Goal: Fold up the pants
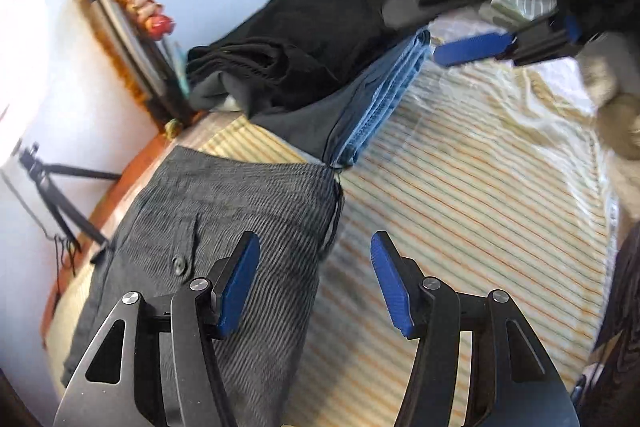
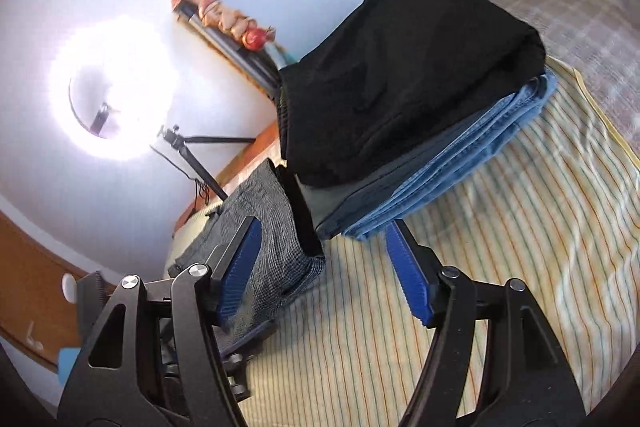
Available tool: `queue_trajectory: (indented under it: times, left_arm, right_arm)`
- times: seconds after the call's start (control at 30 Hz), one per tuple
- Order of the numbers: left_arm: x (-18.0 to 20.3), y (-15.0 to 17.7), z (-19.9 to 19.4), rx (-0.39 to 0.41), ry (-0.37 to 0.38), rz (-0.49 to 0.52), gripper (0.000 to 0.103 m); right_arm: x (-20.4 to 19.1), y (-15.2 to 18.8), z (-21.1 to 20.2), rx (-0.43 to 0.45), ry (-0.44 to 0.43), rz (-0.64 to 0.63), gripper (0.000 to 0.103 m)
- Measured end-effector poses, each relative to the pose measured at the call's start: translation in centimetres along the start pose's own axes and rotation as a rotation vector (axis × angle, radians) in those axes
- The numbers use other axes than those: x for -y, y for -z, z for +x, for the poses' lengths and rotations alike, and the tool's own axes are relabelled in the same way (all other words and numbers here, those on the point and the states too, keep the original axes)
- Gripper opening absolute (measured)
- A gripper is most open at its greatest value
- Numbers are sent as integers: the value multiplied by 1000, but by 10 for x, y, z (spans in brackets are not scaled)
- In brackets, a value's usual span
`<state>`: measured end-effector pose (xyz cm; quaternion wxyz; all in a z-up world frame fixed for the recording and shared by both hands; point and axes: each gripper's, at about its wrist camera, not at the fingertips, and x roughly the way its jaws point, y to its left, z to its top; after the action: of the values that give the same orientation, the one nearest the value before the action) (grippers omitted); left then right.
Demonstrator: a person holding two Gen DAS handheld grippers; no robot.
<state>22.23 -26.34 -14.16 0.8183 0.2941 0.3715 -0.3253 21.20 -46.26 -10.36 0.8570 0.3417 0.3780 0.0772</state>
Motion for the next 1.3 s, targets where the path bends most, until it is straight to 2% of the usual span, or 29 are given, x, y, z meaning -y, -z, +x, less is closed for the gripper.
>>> queue_trajectory:
  times: [0.17,0.27,0.4,0.47,0.57,0.67,0.83,1.0,1.17,1.3]
  left_arm:
    - [10,-6,28,-73,-36,51,57]
    - [13,-4,44,-107,-28,54,57]
    - [8,-3,55,-104,-10,24,57]
    - [2,-3,56,-86,16,-24,55]
    - [-7,-1,57,-55,14,-64,30]
    - [-21,-2,57,-36,78,-153,14]
    - [-46,5,37,49,169,-312,11]
    - [-67,8,5,147,213,-433,10]
    - [-86,19,-24,225,219,-497,10]
    - [-94,24,-38,263,209,-516,10]
  right_arm:
    - [6,-2,-5,14,-32,33,68]
    - [9,-4,-6,20,-45,56,68]
    - [10,-5,-7,25,-59,74,68]
    - [9,-6,-7,24,-63,75,68]
    - [7,-5,-6,17,-67,70,68]
    - [3,-4,-1,3,-72,63,68]
    - [-2,-2,6,-21,-99,62,68]
    - [-8,-2,16,-40,-116,56,68]
    - [-24,-1,36,-113,-212,74,69]
    - [-52,0,69,-212,-259,52,77]
